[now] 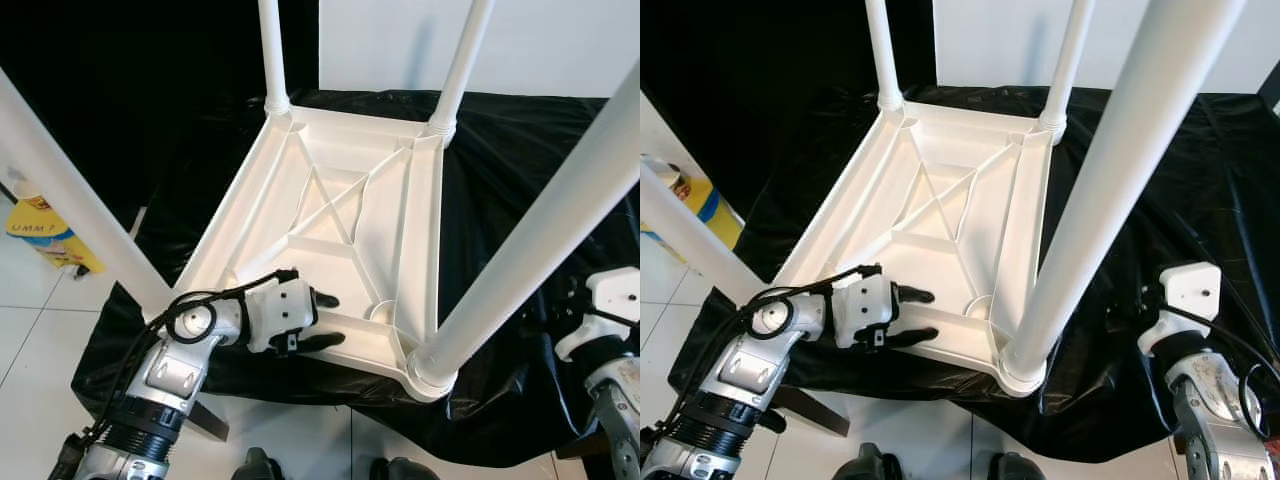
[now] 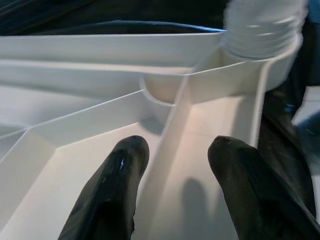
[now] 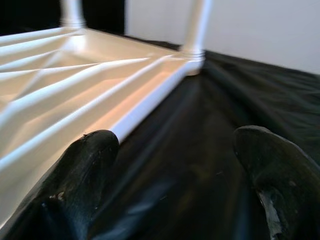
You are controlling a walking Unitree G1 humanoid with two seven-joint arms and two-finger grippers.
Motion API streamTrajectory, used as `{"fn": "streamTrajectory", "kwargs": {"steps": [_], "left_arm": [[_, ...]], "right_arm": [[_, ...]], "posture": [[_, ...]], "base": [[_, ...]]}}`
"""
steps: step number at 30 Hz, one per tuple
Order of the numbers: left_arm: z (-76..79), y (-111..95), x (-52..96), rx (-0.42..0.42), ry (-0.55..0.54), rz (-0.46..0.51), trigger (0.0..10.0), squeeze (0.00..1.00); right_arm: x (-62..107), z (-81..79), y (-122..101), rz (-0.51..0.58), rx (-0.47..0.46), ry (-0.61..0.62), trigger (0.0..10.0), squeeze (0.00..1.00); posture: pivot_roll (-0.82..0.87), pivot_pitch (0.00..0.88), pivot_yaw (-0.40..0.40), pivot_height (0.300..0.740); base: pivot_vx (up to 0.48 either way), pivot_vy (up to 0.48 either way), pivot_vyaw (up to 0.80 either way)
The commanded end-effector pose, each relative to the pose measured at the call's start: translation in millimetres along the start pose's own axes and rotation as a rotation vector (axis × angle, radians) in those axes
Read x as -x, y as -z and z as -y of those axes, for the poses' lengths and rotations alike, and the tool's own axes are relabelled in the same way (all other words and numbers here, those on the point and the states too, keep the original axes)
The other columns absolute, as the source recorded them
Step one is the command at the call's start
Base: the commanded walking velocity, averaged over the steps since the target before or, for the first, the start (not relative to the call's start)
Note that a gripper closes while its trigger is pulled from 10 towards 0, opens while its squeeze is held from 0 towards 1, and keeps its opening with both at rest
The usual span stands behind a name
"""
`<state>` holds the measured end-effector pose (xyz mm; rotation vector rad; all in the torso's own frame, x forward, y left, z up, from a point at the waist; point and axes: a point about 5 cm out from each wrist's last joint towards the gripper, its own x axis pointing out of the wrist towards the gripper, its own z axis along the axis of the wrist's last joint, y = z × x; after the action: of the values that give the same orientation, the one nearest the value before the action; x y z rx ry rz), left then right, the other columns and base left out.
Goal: Building children table
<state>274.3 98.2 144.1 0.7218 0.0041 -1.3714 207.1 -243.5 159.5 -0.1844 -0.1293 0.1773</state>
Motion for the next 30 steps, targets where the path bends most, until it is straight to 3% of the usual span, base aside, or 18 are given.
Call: {"fn": "streamTrajectory", "kwargs": {"steps": [1,5,6,8,9,10,17,19,20,21,23,24,25,29,30], "left_arm": [[-0.8,8,-4.3,-0.024,-0.027,-0.059,10.0,0.0],[-3.3,11,-6.5,-0.045,-0.045,-0.09,10.0,0.0],[-9.6,18,-9.2,-0.047,-0.087,-0.142,10.0,0.0],[-17.6,22,-11.2,-0.018,-0.139,-0.178,10.0,0.0],[-32.3,27,-13.8,0.074,-0.237,-0.213,10.0,0.0],[-37.4,28,-14.3,0.096,-0.267,-0.223,10.0,0.0],[-47.5,37,-13.8,0.139,-0.333,-0.284,10.0,0.0],[-49.9,40,-13.5,0.164,-0.354,-0.303,10.0,0.0],[-55.2,46,-11.0,0.216,-0.412,-0.329,9.7,0.0],[-61.0,51,-7.9,0.257,-0.475,-0.346,4.7,0.0],[-64.7,54,-5.7,0.284,-0.517,-0.357,4.7,0.0],[-71.0,56,-1.2,0.321,-0.59,-0.352,0.0,0.0],[-76.6,57,1.7,0.341,-0.64,-0.354,0.0,0.0],[-79.9,57,3.4,0.353,-0.67,-0.356,0.0,0.0],[-83.0,57,3.3,0.344,-0.689,-0.363,3.8,0.0]], "right_arm": [[4.7,-0.9,-1,-0.008,-0.013,-0.024,10.0,0.0],[5.9,-0.9,-1,-0.01,-0.012,-0.027,10.0,0.0],[4.8,-1.3,-1,-0.01,-0.012,-0.026,10.0,0.0],[3.3,-3.4,-2,-0.006,-0.013,-0.03,10.0,0.0],[0.0,-7.8,-3,0.0,-0.017,-0.041,10.0,0.0],[-2.0,-8.8,-3,0.001,-0.018,-0.045,10.0,0.0],[-4.4,-9.9,-4,0.004,-0.02,-0.057,10.0,0.0],[-4.0,-10.4,-5,0.005,-0.023,-0.062,10.0,0.0],[-1.9,-12.2,-4,0.002,-0.027,-0.068,10.0,0.0],[0.6,-14.5,-3,-0.003,-0.035,-0.07,10.0,0.0],[2.4,-16.0,-2,-0.007,-0.041,-0.07,10.0,0.0],[5.2,-18.7,-1,-0.012,-0.049,-0.067,10.0,0.0],[7.6,-20.8,1,-0.016,-0.055,-0.063,10.0,0.0],[9.1,-22.2,2,-0.019,-0.057,-0.06,10.0,0.0],[10.3,-23.0,3,-0.024,-0.06,-0.054,10.0,0.0]], "posture": [[-0.13,0.104,0.019,0.74],[-0.13,0.104,0.019,0.74],[-0.14,0.109,0.023,0.74],[-0.15,0.112,0.023,0.74],[-0.15,0.112,0.022,0.74],[-0.15,0.112,0.025,0.74],[-0.14,0.114,0.029,0.74],[-0.14,0.114,0.029,0.74],[-0.14,0.113,0.035,0.74],[-0.14,0.114,0.038,0.74],[-0.14,0.114,0.038,0.74],[-0.14,0.113,0.042,0.74],[-0.15,0.112,0.045,0.74],[-0.15,0.112,0.046,0.74],[-0.15,0.11,0.045,0.74]], "base": [[0.0,0.0,0.0],[0.0,0.0,0.0],[0.0,0.0,0.0],[0.0,0.0,0.0],[0.0,0.0,0.0],[0.0,0.0,0.0],[0.0,0.0,0.0],[0.0,0.0,0.0],[0.0,0.0,0.0],[0.0,0.0,0.0],[0.0,0.0,0.0],[0.0,0.0,0.0],[0.0,0.0,0.0],[0.0,0.0,0.0],[0.0,0.0,0.0]]}}
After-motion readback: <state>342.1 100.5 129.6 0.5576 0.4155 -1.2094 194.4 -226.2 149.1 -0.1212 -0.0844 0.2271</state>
